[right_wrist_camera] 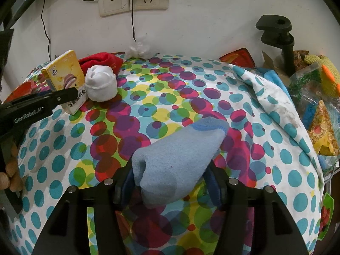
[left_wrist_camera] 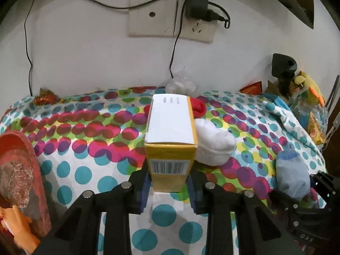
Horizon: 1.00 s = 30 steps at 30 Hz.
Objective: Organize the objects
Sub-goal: 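Carry the yellow barcode box over the red tray with the left gripper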
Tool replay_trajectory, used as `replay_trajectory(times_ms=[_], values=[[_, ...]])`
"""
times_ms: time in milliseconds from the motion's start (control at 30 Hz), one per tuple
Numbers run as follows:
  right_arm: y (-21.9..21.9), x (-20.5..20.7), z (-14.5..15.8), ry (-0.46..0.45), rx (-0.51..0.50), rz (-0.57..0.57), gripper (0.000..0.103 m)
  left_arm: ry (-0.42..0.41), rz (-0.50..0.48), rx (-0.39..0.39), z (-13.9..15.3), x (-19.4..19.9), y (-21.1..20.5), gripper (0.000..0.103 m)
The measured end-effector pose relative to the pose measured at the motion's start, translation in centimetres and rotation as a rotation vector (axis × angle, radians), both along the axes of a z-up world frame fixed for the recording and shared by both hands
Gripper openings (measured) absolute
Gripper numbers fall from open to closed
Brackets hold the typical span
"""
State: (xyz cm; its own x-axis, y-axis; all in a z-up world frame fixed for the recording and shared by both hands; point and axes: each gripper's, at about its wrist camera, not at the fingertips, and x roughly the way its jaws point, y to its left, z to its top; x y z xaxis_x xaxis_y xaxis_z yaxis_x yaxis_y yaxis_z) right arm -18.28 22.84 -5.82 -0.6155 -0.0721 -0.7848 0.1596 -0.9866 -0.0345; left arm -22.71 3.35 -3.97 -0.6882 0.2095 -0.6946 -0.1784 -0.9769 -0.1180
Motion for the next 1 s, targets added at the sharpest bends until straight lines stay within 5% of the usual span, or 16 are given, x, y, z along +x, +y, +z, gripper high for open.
replay_trajectory(times_ms=[1000], values=[[0.0, 0.0, 0.0, -0.001, 0.0, 0.0, 0.059, 0.152, 0.033, -0.129, 1.6, 3.8, 1.6, 0.03]])
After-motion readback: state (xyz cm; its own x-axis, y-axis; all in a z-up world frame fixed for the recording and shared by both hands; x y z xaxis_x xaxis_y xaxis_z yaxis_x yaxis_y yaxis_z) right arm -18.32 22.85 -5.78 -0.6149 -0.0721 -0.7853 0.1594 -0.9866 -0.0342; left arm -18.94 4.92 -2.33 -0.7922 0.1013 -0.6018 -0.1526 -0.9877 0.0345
